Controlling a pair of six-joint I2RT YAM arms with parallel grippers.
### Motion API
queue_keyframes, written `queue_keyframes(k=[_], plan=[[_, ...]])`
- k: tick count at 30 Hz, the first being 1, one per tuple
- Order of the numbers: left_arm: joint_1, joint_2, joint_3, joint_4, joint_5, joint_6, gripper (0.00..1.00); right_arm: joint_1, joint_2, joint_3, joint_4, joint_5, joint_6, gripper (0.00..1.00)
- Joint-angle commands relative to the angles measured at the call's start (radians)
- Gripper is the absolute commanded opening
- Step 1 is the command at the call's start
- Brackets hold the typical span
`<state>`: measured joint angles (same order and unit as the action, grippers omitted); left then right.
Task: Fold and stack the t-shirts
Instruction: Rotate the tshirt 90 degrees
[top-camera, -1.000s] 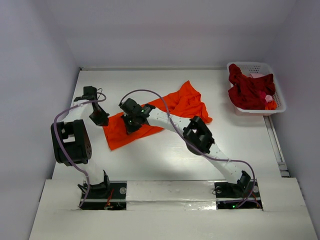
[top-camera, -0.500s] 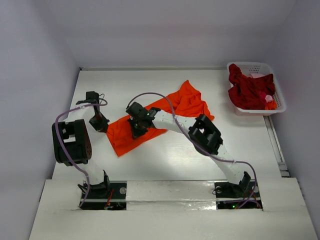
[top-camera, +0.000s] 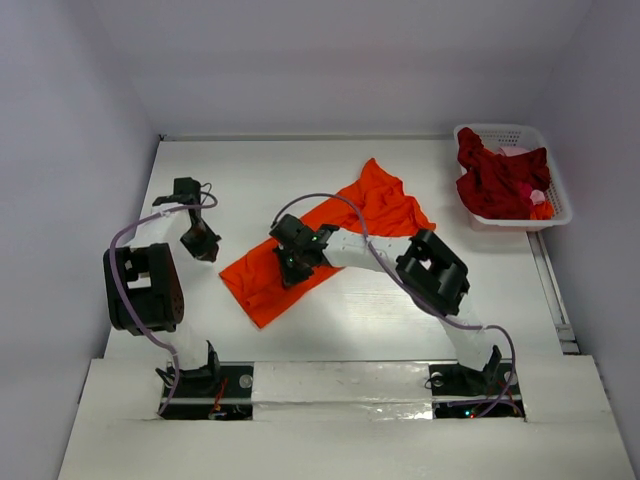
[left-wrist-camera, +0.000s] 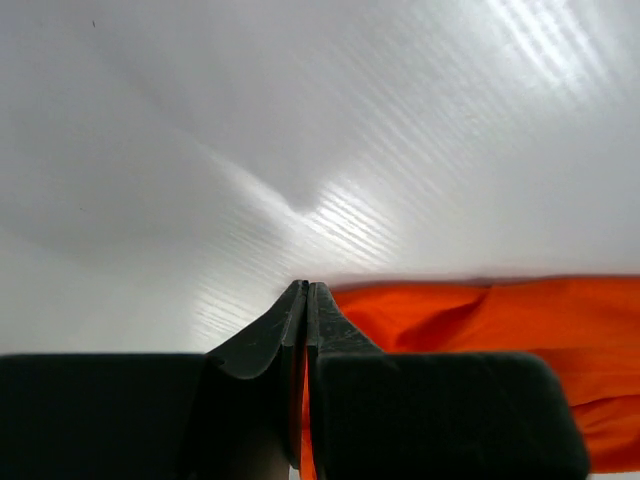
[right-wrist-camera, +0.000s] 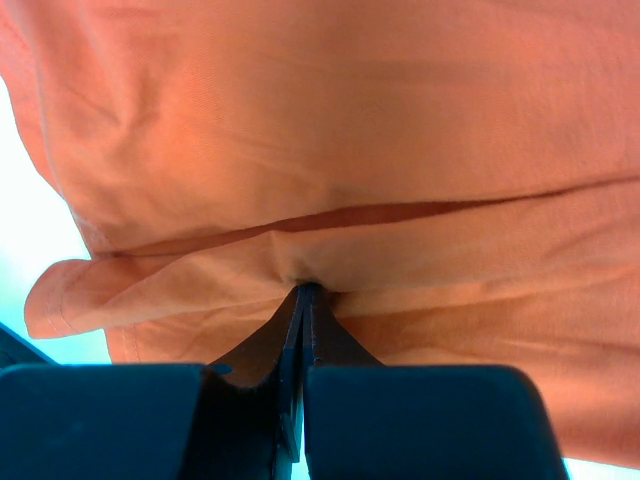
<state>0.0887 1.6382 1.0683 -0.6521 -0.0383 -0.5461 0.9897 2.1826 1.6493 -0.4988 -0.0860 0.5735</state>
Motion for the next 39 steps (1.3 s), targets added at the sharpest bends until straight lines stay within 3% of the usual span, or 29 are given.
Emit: queue_keyframes(k=[1, 8, 39], plan=[[-0.001, -0.052, 0.09, -0.046, -0.002, 0.011, 0.0, 0.006, -0.058, -0.08, 0.005, 0.028, 0.017, 0.0], [-0.001, -0.037, 0.156, -0.06, 0.015, 0.006, 0.0, 0.006, -0.147, -0.244, 0.052, 0.045, 0.052, 0.0], [-0.001, -0.015, 0.151, 0.0, 0.078, 0.026, 0.0, 0.132, -0.629, -0.919, 0.177, 0.117, 0.376, 0.0]])
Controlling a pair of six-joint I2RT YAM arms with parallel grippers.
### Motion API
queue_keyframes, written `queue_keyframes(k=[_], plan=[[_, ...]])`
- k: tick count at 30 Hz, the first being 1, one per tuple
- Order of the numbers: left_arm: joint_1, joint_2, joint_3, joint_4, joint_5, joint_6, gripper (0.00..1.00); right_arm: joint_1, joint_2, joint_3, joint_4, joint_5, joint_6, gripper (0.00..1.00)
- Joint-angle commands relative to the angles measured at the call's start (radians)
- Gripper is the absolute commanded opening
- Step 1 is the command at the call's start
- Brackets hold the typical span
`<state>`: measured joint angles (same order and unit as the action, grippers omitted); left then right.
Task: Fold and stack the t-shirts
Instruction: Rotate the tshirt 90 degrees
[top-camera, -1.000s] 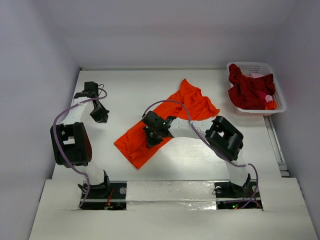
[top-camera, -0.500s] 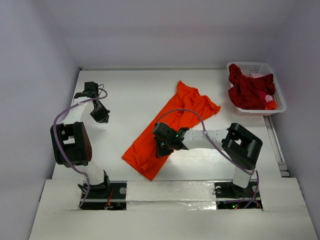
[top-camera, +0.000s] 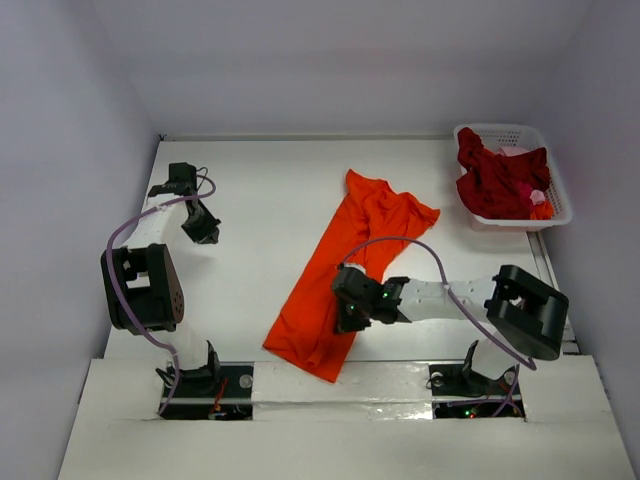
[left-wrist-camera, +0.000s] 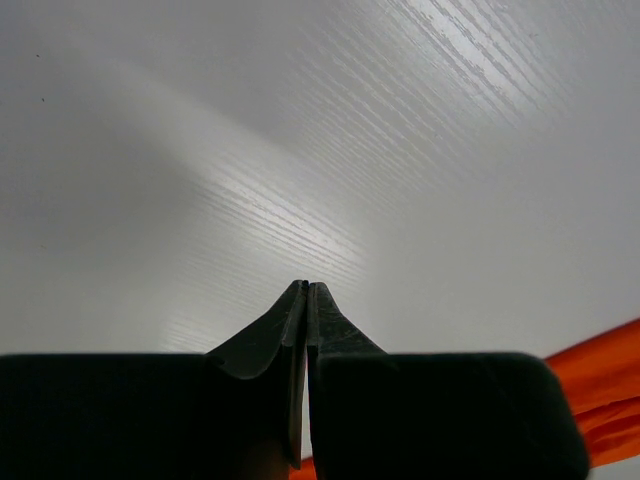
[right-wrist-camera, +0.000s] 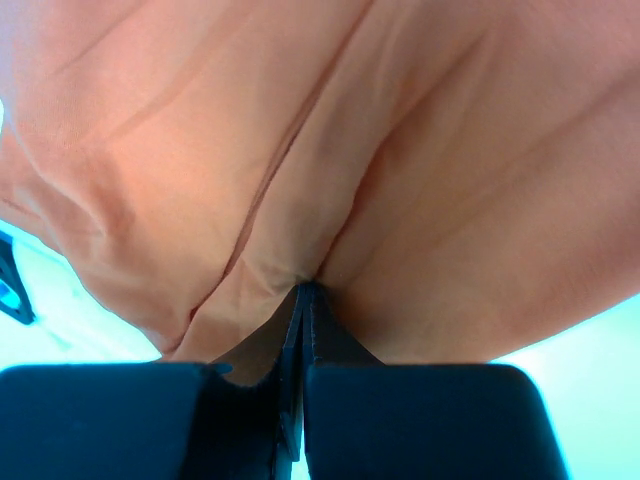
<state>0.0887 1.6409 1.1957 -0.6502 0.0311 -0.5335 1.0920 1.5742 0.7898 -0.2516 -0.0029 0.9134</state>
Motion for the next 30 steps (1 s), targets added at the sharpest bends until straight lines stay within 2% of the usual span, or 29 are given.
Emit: queue_keyframes(k=[1, 9, 22, 26, 27, 30], plan=[[-0.001, -0.019, 0.024, -0.002, 0.013, 0.012, 0.0, 0.043, -0.048, -0.07, -0.08, 0.035, 0.051, 0.0], [-0.001, -0.019, 0.025, -0.003, 0.016, 0.012, 0.0, 0.089, -0.177, -0.147, -0.14, 0.038, 0.108, 0.0], [-0.001, -0.019, 0.005, 0.007, 0.027, 0.013, 0.0, 0.151, -0.453, -0.222, -0.34, 0.072, 0.2, 0.0], [-0.01, -0.039, 0.004, 0.041, 0.084, 0.017, 0.0, 0.151, -0.517, -0.091, -0.469, 0.191, 0.168, 0.0], [-0.024, -0.044, 0.01, 0.047, 0.098, 0.014, 0.0, 0.151, -0.517, -0.01, -0.486, 0.217, 0.159, 0.0], [-0.075, -0.035, 0.045, 0.07, 0.154, 0.02, 0.0, 0.068, -0.447, 0.087, -0.505, 0.241, 0.102, 0.0]])
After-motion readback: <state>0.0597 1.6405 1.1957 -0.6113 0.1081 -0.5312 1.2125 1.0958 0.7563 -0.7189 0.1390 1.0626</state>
